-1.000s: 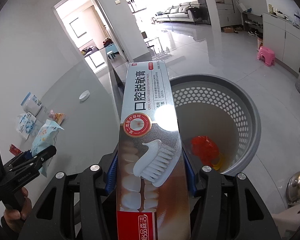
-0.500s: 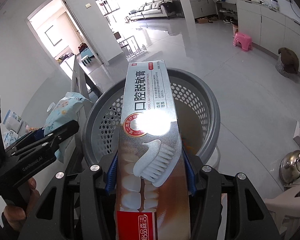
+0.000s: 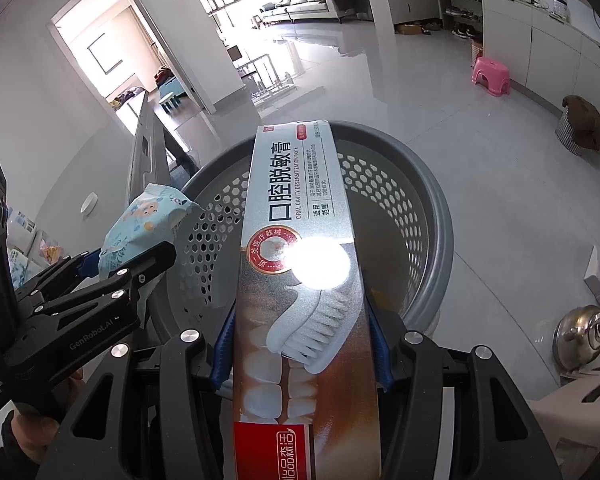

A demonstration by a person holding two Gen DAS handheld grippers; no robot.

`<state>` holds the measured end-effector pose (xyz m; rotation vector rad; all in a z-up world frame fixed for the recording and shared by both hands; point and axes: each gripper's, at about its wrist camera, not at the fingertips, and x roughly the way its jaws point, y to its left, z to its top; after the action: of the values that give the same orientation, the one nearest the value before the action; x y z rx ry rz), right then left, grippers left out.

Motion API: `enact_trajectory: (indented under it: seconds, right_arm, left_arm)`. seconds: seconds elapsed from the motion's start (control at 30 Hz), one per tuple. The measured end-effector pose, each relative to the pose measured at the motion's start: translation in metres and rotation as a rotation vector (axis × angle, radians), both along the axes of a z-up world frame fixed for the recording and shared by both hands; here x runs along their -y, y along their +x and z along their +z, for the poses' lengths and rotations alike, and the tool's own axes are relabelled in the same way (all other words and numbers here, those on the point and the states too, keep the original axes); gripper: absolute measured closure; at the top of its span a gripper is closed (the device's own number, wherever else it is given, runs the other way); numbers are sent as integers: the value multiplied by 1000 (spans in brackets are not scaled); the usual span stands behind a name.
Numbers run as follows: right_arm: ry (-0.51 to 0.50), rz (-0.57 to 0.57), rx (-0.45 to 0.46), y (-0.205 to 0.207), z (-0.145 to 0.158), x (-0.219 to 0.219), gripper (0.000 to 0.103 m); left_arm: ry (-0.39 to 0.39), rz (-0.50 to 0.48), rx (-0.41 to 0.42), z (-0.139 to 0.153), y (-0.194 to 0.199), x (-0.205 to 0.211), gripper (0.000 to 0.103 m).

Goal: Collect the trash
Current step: 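Open both grippers to drop the wipe pack and toothpaste box into the basket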

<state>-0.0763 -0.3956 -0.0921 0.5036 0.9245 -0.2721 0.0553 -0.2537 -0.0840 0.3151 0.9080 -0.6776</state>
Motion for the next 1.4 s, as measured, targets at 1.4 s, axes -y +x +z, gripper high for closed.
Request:
enact_trajectory:
  seconds: [1.4]
  right_arm:
    - [-3,-40,83,-18,21,-3,27]
  left_arm:
    - [-17,35,30,22,-12,-16,18]
